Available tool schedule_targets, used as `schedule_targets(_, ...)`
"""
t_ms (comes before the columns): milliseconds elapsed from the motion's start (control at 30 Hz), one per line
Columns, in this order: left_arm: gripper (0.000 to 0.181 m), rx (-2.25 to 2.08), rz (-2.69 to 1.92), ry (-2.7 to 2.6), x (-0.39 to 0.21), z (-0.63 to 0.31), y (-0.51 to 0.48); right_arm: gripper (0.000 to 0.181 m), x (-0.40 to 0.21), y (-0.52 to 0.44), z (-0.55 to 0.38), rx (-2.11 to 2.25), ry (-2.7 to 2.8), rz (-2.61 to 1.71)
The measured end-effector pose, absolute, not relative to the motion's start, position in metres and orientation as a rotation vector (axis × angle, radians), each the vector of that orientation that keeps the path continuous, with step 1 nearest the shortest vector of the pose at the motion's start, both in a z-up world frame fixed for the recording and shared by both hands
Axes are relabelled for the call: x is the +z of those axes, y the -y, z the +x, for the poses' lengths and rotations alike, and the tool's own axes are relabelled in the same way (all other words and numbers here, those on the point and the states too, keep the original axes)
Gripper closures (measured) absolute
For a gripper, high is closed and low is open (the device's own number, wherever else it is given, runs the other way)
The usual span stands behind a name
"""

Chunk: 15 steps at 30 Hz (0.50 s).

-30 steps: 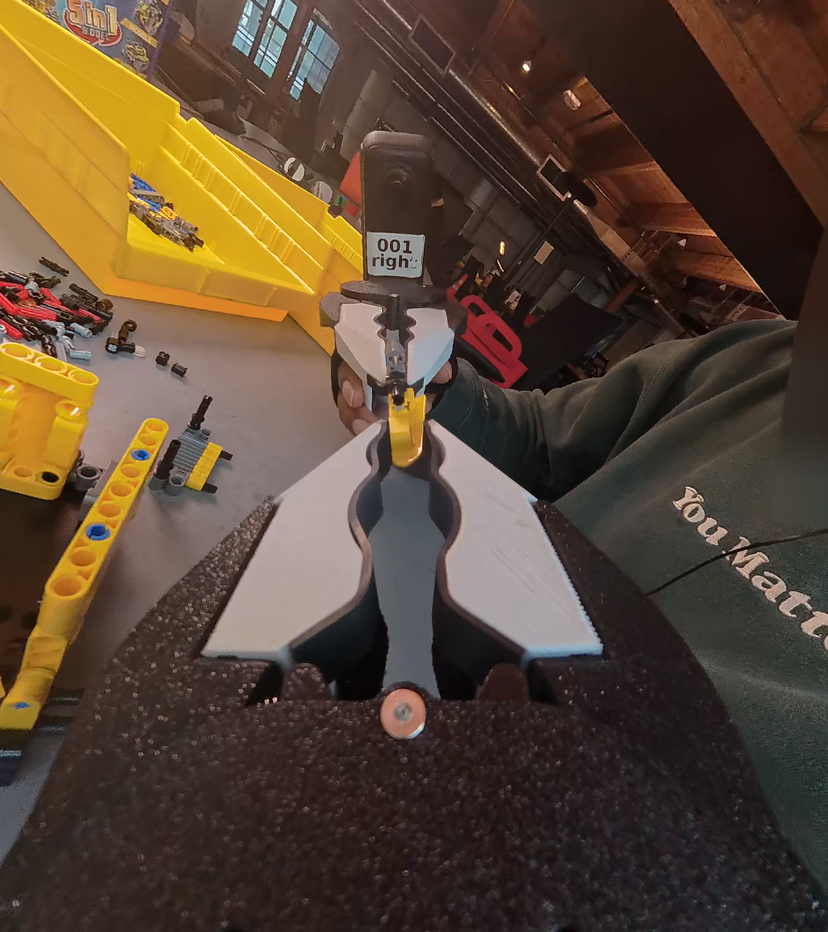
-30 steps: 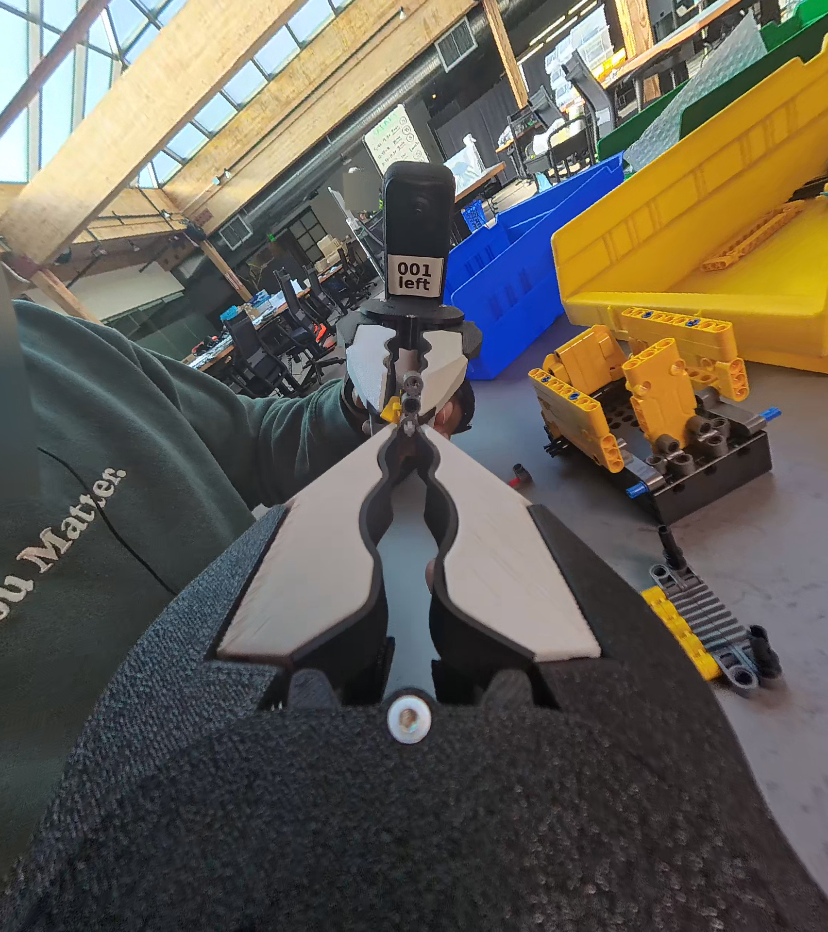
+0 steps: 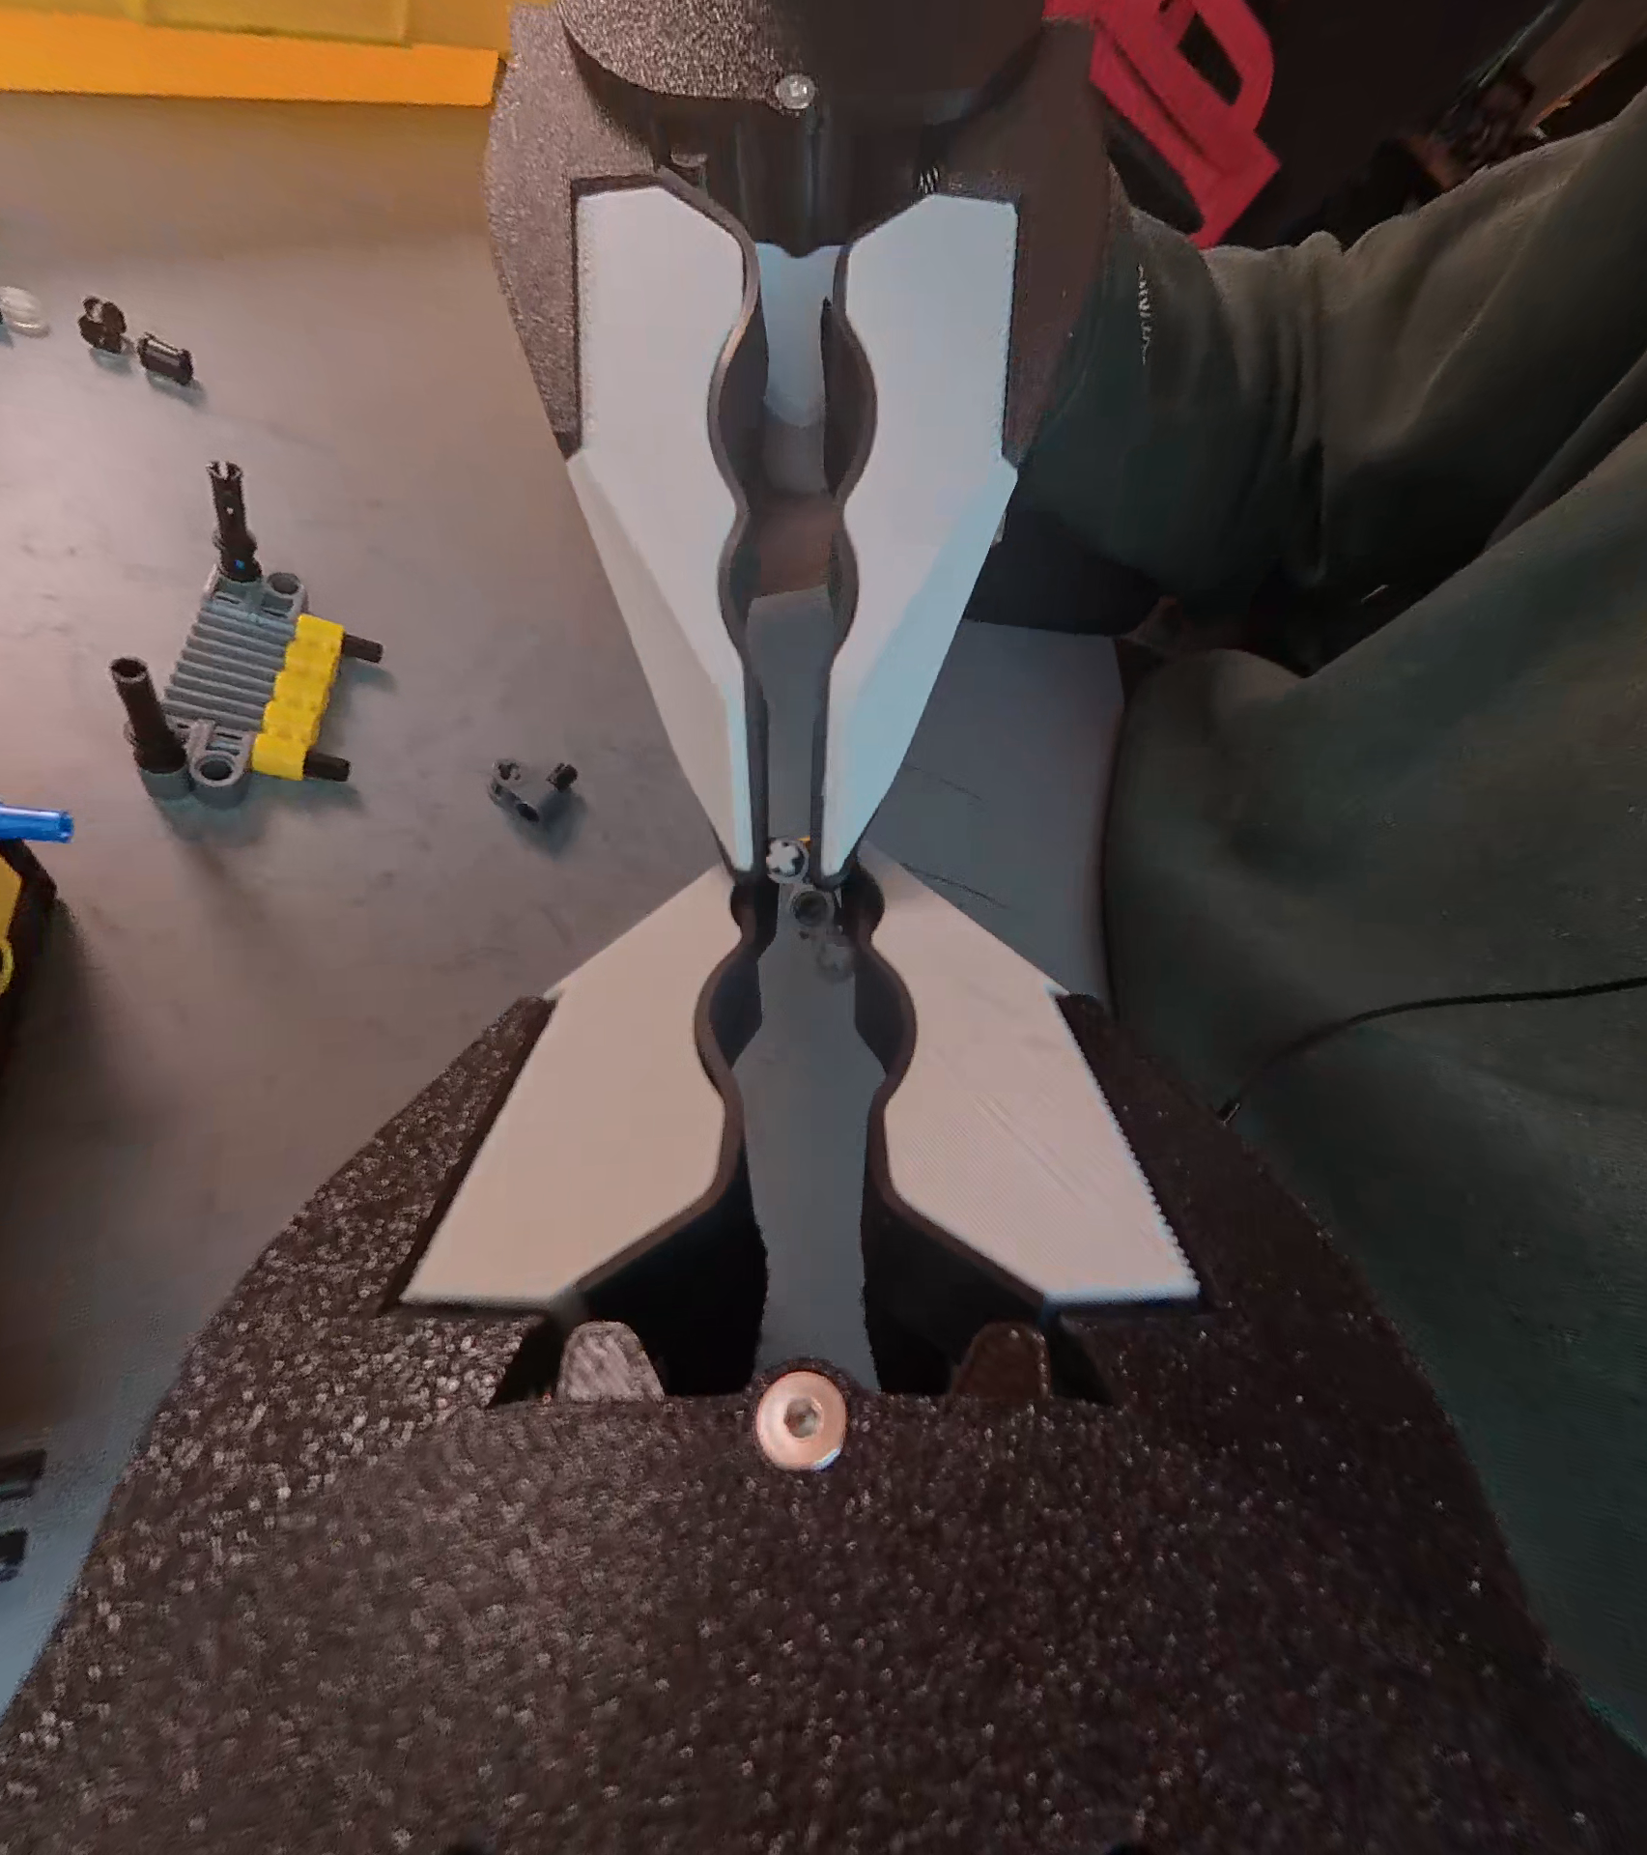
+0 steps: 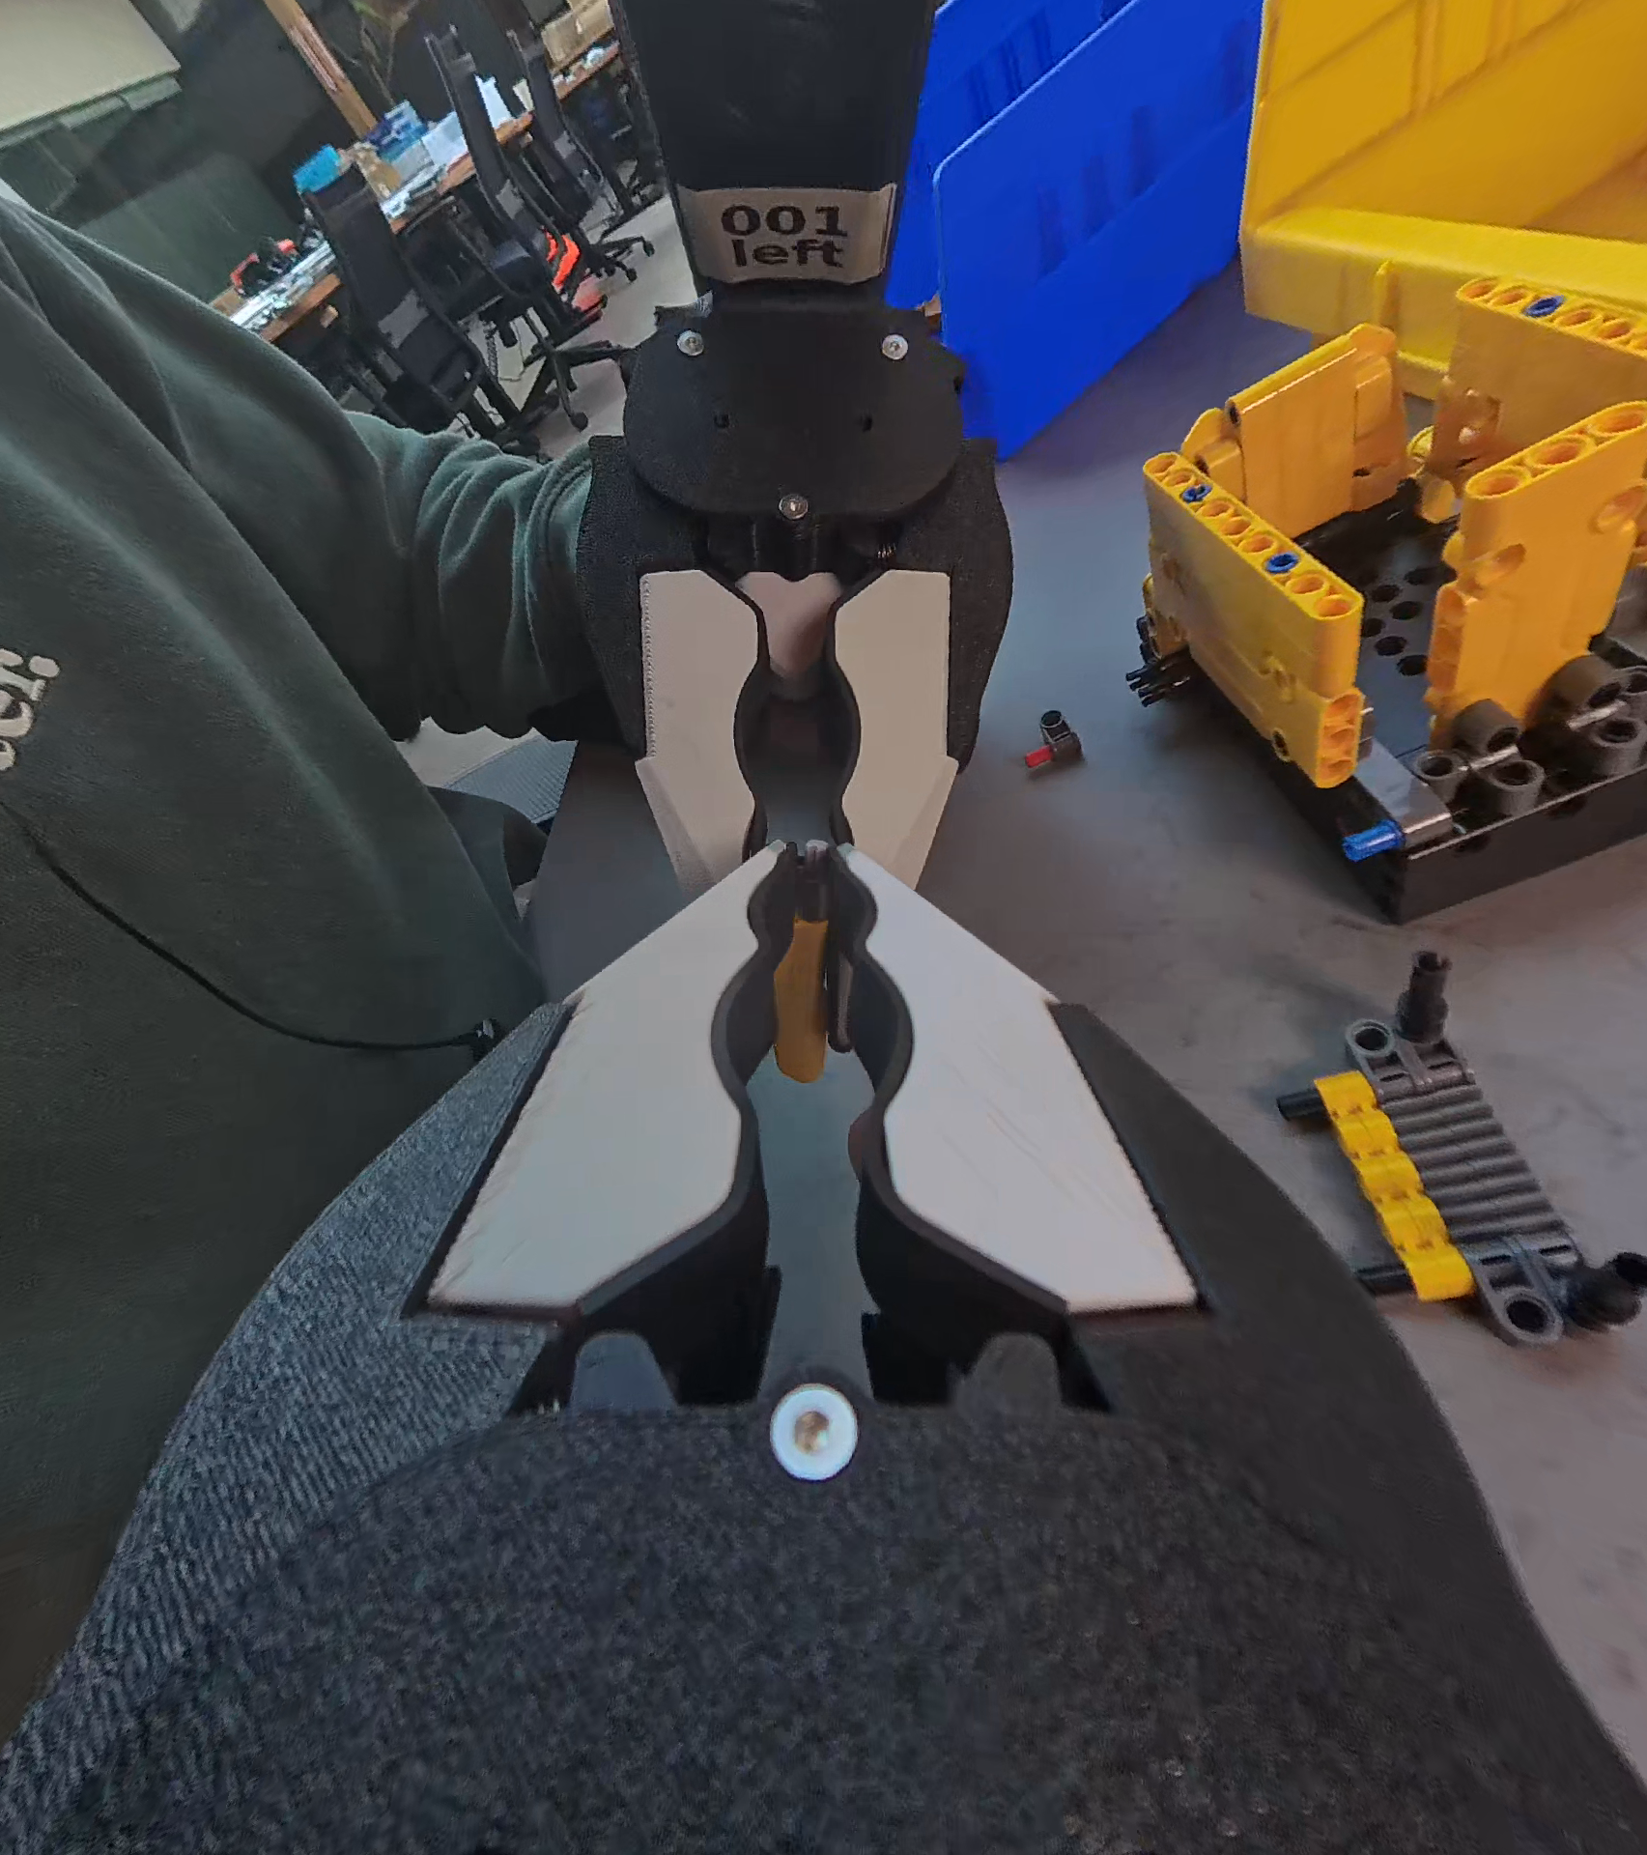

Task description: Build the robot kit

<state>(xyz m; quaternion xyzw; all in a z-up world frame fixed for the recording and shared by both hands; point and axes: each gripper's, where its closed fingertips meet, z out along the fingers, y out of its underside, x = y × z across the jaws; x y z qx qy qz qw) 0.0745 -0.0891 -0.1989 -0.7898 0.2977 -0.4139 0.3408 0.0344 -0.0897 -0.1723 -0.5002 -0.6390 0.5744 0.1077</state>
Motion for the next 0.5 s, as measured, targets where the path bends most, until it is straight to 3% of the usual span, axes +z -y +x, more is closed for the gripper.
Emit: schedule_targets(500,0.173,-1.454,-1.743,-0.433,-0.145,0.055,0.078,0.178,-0.124,0.06,0.042,1.977,1.535,-1.384)
